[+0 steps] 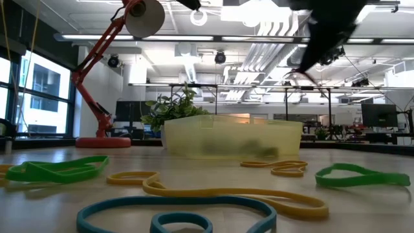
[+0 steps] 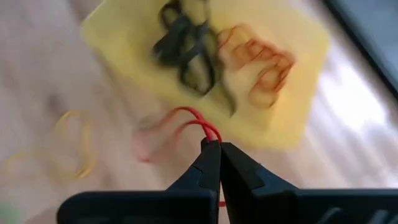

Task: Pick and place rubber bands into bin
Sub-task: Put the red rubber band into the transparent yellow bin

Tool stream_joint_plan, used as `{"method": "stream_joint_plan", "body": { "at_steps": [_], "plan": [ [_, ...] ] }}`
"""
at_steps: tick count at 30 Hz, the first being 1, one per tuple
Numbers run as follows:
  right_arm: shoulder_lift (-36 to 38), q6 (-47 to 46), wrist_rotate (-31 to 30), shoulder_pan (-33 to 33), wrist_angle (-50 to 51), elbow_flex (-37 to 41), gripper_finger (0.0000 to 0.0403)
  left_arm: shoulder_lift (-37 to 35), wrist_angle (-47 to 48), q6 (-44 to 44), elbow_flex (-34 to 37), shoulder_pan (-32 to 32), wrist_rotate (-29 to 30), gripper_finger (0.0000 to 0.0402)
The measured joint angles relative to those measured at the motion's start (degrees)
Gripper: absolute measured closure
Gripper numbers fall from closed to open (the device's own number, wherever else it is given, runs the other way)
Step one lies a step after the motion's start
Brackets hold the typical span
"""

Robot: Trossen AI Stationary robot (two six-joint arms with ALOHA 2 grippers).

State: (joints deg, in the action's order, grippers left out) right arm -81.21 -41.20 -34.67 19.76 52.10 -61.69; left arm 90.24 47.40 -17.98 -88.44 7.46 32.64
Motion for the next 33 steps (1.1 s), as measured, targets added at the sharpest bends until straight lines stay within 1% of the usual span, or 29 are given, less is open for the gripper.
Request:
{"method": "stream_joint_plan", "body": {
  "at_steps": [5,7,11,15,17,19,23,29,33],
  "plan": [
    [-0.3,13.9,1.2,-10.9,-8.7,0.0,0.0403,0.0,-1.7,0.0,0.0,0.0,0.0,0.024],
    [-0.6,19.0,2.7,-15.3,-12.8,0.0,0.0403,0.0,-1.9,0.3,0.0,0.0,0.0,0.024],
    [-1.2,26.7,8.1,-24.4,-19.5,-0.1,0.0403,0.0,-2.4,1.0,0.0,0.0,-0.4,0.024],
    [-3.2,31.4,14.4,-32.2,-21.7,-0.1,0.0403,0.0,-2.1,1.9,0.0,0.1,-0.7,0.024],
    [-4.5,33.4,18.1,-35.0,-22.5,-0.1,0.0403,0.0,-2.1,2.2,0.0,0.1,-0.9,0.024],
    [-6.1,35.0,21.4,-37.1,-23.4,-0.1,0.0403,0.0,-1.8,2.7,0.0,0.1,-1.6,0.024],
    [-9.2,36.8,24.7,-39.5,-24.3,-0.1,0.0403,0.0,-1.0,3.3,0.0,0.1,-1.8,0.024],
    [-12.6,37.2,28.8,-40.4,-26.8,-0.1,0.0403,0.0,-0.3,3.4,0.0,0.1,-1.8,0.024],
    [-13.1,36.4,30.7,-40.4,-27.1,-0.1,0.0401,0.0,-0.1,3.4,0.0,0.1,-1.8,0.0241]
  ]
}}
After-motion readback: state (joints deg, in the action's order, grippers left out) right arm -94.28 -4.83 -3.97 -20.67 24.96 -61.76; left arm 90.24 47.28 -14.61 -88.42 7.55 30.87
